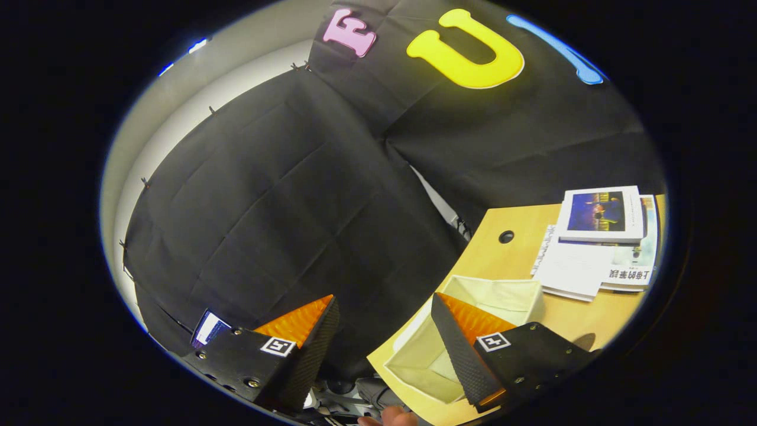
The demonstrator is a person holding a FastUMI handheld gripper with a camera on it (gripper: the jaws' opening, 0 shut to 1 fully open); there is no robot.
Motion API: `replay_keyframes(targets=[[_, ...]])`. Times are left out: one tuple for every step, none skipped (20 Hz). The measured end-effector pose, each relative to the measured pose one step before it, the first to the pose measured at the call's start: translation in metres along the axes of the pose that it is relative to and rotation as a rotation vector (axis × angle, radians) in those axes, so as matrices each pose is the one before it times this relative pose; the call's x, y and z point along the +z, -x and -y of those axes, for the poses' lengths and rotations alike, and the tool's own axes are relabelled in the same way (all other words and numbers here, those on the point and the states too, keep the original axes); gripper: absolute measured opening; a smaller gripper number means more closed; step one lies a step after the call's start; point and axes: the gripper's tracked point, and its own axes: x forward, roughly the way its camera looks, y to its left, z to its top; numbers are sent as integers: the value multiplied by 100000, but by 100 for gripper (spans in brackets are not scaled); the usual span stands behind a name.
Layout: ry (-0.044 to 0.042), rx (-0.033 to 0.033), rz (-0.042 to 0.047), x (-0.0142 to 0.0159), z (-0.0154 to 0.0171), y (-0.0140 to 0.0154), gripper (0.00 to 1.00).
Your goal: Open the storage box then place both shoes into the box .Put the left shoe in first, then the right shoe, with the right side of both shoes facing outward in a uniform manner.
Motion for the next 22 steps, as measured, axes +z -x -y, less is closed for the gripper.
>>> replay_keyframes(targets=[[813, -1592, 711, -8, 663, 891, 96], [942, -1593, 581, -147, 670, 908, 96], [498, -1826, 610, -75, 749, 900, 96], [153, -1598, 667, -31, 597, 720, 96], [-312, -1577, 756, 40, 637, 800, 96], [-166, -2340, 1006, -93, 758, 660, 95], [278, -3321, 1727, 58, 1077, 634, 95], [1125, -4039, 1857, -14, 1248, 634, 96], [1379, -3588, 1326, -95, 1228, 580, 96], [571, -1753, 24, -402, 833, 563, 96], [-622, -115, -590, -517, 521, 614, 96], [-849, -1223, -744, -630, 668, 475, 95], [-455, -1525, -460, -414, 816, 391, 96], [-96, -1614, -310, -370, 701, 318, 96], [48, -1975, 108, -322, 889, 341, 96], [280, -2478, -192, -553, 969, 143, 96], [612, -2842, -772, -766, 1081, 39, 96], [703, -3850, -1399, -1016, 1283, 8, 96], [0, -3724, -2366, -1130, 1257, 4, 96], [-357, -2162, -2114, -1171, 993, -84, 96], [-679, -2061, -2085, -990, 914, -176, 96], [-557, -1800, -1898, -1050, 730, -66, 95]])
